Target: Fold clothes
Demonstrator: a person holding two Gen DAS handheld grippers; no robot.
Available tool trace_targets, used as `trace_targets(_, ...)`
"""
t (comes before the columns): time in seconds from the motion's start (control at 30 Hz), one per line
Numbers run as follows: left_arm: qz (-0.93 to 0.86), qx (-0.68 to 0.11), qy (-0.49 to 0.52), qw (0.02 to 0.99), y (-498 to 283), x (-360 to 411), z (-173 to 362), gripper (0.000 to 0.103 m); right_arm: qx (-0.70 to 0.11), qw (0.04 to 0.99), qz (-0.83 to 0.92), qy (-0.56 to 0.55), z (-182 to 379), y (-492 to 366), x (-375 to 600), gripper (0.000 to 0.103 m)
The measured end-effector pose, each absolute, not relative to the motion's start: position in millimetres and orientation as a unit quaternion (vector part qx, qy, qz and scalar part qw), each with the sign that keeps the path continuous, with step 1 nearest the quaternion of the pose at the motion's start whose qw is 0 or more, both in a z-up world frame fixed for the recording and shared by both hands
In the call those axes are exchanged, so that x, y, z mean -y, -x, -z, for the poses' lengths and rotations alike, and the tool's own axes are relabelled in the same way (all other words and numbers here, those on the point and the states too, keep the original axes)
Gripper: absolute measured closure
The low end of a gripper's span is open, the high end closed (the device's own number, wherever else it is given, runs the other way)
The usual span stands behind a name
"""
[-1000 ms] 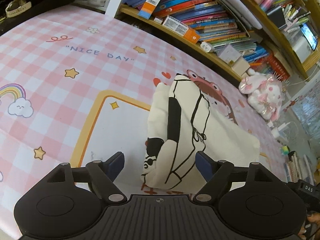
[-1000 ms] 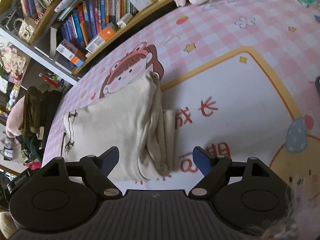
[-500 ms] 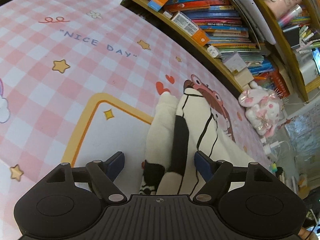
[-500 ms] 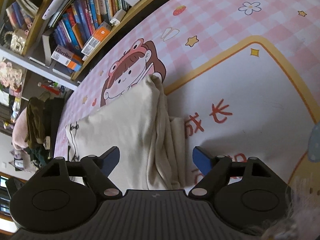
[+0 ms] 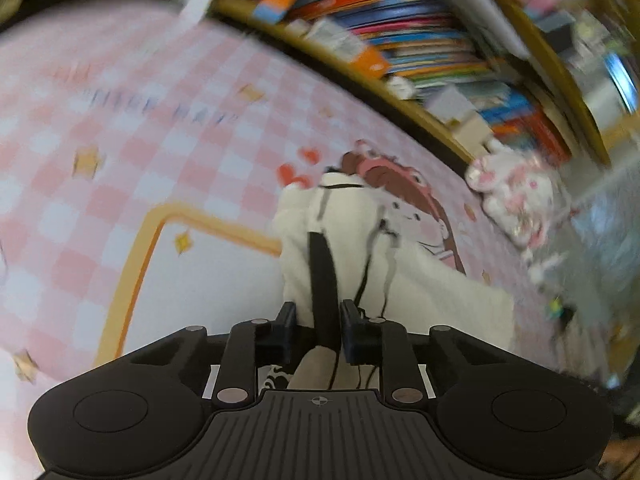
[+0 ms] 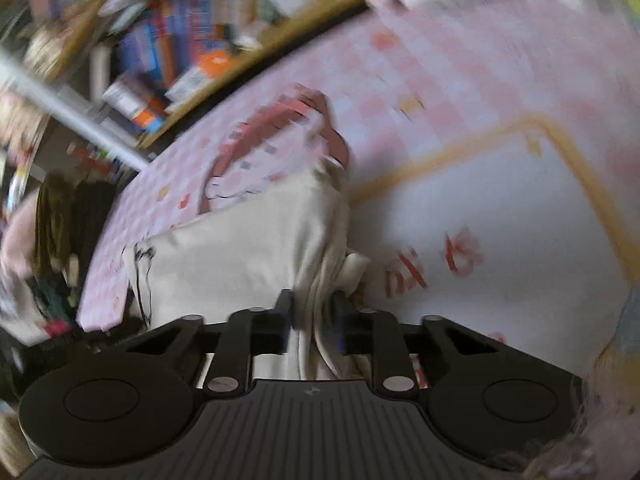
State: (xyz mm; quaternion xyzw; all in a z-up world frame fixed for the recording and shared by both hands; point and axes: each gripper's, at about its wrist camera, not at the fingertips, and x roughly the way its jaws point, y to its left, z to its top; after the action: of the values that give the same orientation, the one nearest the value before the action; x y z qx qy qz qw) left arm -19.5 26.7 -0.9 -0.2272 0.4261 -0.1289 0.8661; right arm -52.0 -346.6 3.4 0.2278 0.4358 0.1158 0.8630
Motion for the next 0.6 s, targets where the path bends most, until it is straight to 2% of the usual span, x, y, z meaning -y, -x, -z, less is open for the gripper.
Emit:
trace_targets(0.1,0.130,-0.430,0.256,0.856,17.8,-34.7,6.9,0.080,-0.404,0.894,-0.133,-0.140,-15.3,62.7,330.3,0.088)
trace_targets(0.2,0.134,-0.437,0.285,0.842,14.6,-45.2,15.6,0.076,-0.421,0.884,-0.118,-0.166,-4.0,60.8,338.6,0.087)
trace_targets(0.23,0.136,-0.439,0.290,0.839,13.3,-47.7,17.4,0.072,-0.426,0.878,-0.113,-0.189,-0.7,59.3,344.3,0.084)
trace_targets(0.3,0.141,-0.445,0.294,0.834,10.0,-49.1,20.9,0.066,-0.432,0.863,-0.108,-0.239,3.1,56.1,356.5,0.071)
trace_targets(0.37,0.144,-0.451,0.297,0.829,6.8,-49.4,24.9,0.055,-0.433,0.853,-0.104,-0.274,5.4,53.6,363.2,0.060)
trace_targets(0.6,0.142,-0.456,0.302,0.825,3.3,-45.2,31.7,0.057,-0.449,0.824,-0.088,-0.335,20.0,43.4,370.3,0.059)
